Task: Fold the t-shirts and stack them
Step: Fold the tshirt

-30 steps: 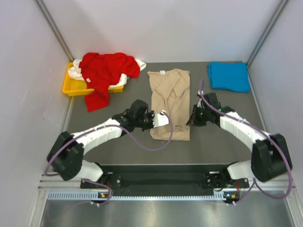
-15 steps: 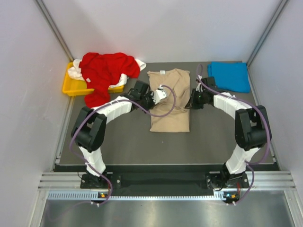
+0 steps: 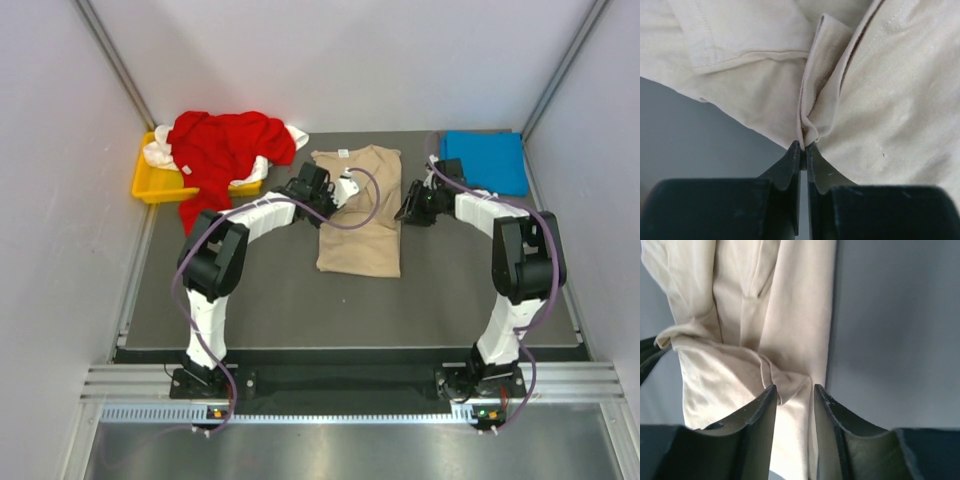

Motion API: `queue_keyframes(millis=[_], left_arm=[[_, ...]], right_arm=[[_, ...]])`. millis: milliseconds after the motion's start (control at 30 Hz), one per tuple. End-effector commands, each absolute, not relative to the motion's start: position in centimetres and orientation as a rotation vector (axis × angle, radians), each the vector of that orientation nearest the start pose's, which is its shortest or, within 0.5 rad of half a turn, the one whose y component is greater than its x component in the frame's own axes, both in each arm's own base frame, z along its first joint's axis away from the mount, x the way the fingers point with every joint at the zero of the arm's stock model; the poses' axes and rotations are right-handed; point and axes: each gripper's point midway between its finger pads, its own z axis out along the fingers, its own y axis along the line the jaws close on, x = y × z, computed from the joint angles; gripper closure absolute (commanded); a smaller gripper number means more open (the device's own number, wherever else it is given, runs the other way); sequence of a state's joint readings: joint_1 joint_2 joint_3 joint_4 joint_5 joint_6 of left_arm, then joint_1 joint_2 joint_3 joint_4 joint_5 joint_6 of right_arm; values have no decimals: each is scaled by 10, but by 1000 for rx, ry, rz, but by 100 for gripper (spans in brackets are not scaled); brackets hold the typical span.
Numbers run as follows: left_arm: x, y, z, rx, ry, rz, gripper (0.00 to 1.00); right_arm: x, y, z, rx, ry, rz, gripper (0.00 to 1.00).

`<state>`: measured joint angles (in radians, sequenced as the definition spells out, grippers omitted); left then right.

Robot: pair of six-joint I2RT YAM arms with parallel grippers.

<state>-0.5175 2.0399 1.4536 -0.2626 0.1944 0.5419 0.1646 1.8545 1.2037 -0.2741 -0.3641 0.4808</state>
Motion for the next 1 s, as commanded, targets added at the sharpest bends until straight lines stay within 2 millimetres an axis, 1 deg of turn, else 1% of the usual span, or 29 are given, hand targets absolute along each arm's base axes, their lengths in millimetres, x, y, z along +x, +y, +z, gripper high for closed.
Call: queue_keyframes(millis=[0, 33, 67, 100, 133, 167, 200, 233, 267, 300, 333, 367, 400, 433, 467, 500, 533, 567, 600, 633, 667, 700, 733, 767, 800, 833, 867, 933, 967], left_arm=[[464, -266, 70, 1165, 2037, -180, 79], [471, -261, 72, 1125, 2046, -134, 68], [476, -260, 77, 1093, 2050, -112, 61], [484, -258, 88, 1055, 2045, -85, 50], [489, -254, 95, 996, 2060, -70, 46], [488, -251, 100, 979, 2078, -75, 45], [492, -251, 112, 947, 2067, -82, 44], [493, -249, 127, 894, 2063, -99, 39], [493, -246, 134, 870, 2056, -115, 35], [489, -244, 137, 859, 2065, -127, 35], [483, -243, 150, 848, 2049, -142, 36], [473, -245, 150, 877, 2052, -175, 39], [448, -254, 133, 957, 2077, -276, 43], [428, -263, 137, 1018, 2050, -323, 47], [410, -267, 127, 1070, 2058, -355, 48], [383, -265, 98, 1152, 2098, -381, 48], [366, -273, 96, 1209, 2072, -393, 48], [355, -274, 89, 1242, 2073, -389, 48], [342, -268, 72, 1286, 2085, -370, 48], [338, -274, 72, 1302, 2050, -367, 49], [333, -271, 61, 1318, 2063, -356, 50], [333, -268, 53, 1319, 2084, -332, 51], [334, -267, 48, 1314, 2101, -321, 52], [334, -263, 42, 1317, 2124, -302, 53], [333, -259, 36, 1325, 2143, -278, 53], [331, -254, 28, 1336, 2166, -252, 53], [324, -249, 20, 1360, 2185, -245, 53], [316, -246, 14, 1400, 2184, -224, 51], [313, -242, 11, 1410, 2190, -202, 51]], right_arm=[[449, 135, 81, 273, 2434, 668, 62], [453, 127, 98, 273, 2390, 637, 61], [454, 122, 106, 276, 2376, 604, 60], [457, 111, 115, 289, 2351, 521, 59], [455, 107, 135, 260, 2316, 484, 59], [452, 106, 145, 244, 2298, 457, 59], [450, 100, 151, 248, 2278, 389, 58], [438, 105, 160, 208, 2261, 368, 57], [431, 107, 161, 198, 2256, 351, 55], [424, 110, 161, 181, 2251, 351, 55], [411, 119, 155, 154, 2256, 377, 55], [404, 126, 152, 133, 2264, 406, 55], [395, 136, 147, 105, 2283, 456, 55], [380, 145, 135, 88, 2326, 481, 55], [372, 150, 129, 79, 2346, 496, 55], [364, 155, 123, 71, 2365, 504, 53], [349, 163, 112, 72, 2390, 526, 53], [343, 167, 107, 66, 2395, 538, 53], [328, 177, 92, 44, 2433, 558, 53], [325, 182, 87, 35, 2436, 575, 54], [321, 186, 81, 29, 2447, 590, 58], [312, 190, 66, 34, 2482, 626, 60], [308, 191, 60, 44, 2498, 638, 62], [304, 189, 52, 60, 2517, 632, 65], [296, 183, 40, 75, 2543, 605, 66], [294, 180, 36, 87, 2549, 591, 66], [290, 176, 32, 95, 2558, 568, 66], [282, 166, 22, 103, 2590, 513, 66], [279, 164, 19, 98, 2599, 501, 66]])
